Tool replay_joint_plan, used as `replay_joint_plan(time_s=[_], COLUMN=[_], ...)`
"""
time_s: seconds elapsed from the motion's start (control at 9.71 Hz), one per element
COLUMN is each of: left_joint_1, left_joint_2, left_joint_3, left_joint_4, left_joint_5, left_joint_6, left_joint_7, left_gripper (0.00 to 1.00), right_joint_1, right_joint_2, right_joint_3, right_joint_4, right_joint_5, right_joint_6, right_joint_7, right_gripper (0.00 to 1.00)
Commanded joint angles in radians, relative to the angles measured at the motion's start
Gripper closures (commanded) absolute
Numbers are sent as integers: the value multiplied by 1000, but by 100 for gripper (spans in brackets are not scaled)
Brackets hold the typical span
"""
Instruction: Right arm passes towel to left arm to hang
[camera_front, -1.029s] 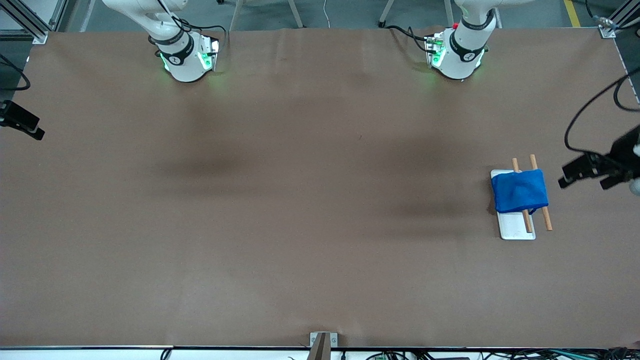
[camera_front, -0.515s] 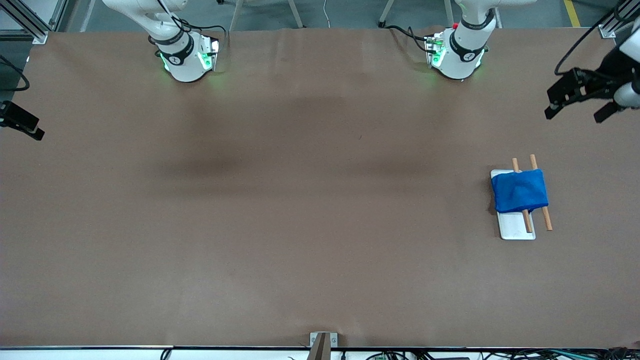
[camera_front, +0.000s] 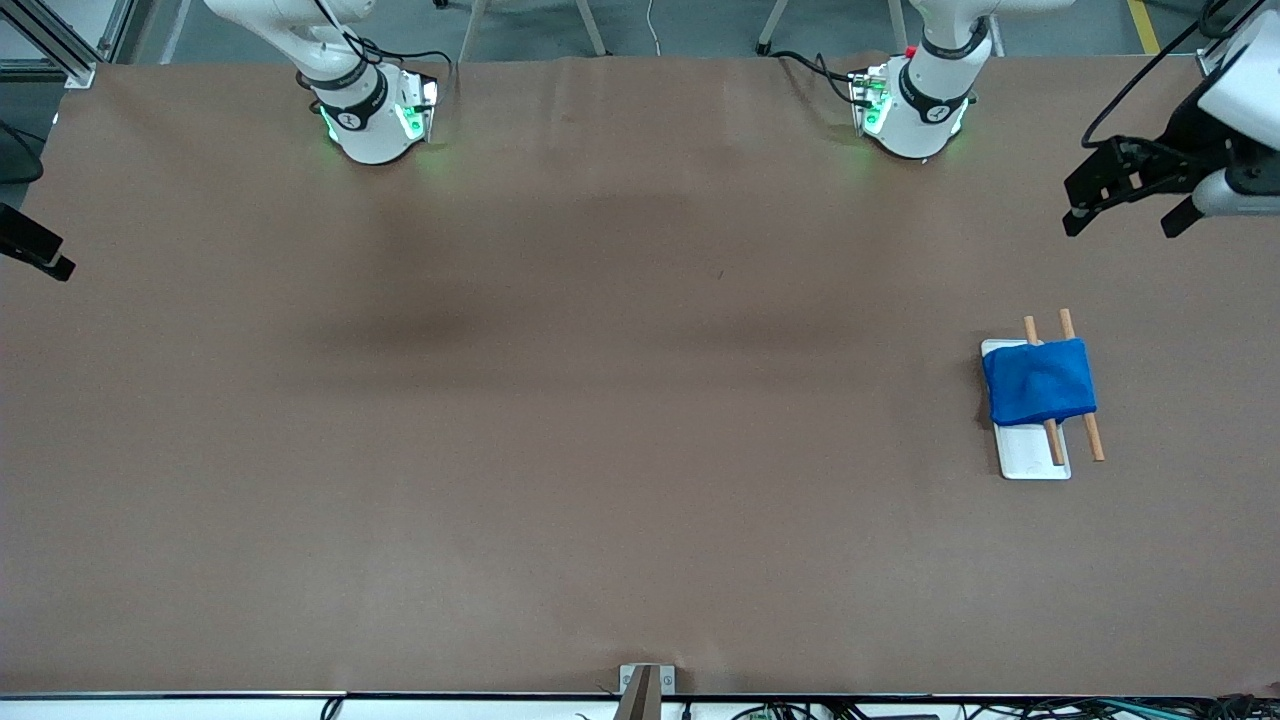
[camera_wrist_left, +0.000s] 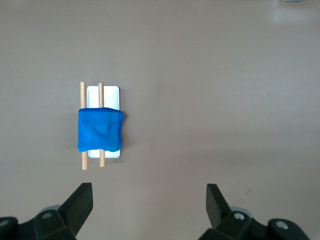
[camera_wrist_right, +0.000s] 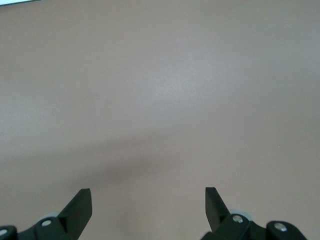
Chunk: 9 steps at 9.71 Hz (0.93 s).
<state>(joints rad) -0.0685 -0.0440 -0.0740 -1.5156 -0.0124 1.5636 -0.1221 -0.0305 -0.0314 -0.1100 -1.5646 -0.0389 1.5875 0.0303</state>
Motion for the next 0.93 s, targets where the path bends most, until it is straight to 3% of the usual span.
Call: replay_joint_plan(time_s=[0.0, 0.21, 0.82], left_joint_1=[-8, -17, -33], left_joint_2=[65, 61, 52], left_joint_3=[3, 9, 39], left_joint_4=[28, 18, -5], left_joint_5=[3, 2, -12], left_joint_6=[-25, -25, -25], left_joint_7=[-7, -14, 9], left_gripper=[0, 0, 0], right_joint_1=[1, -2, 1], right_joint_2=[-2, -2, -4], right_joint_3=[0, -5, -2], right_joint_4=[8, 6, 8], right_joint_5=[19, 68, 48], right_joint_6=[-6, -17, -12], right_joint_7=[13, 11, -6], right_gripper=[0, 0, 0])
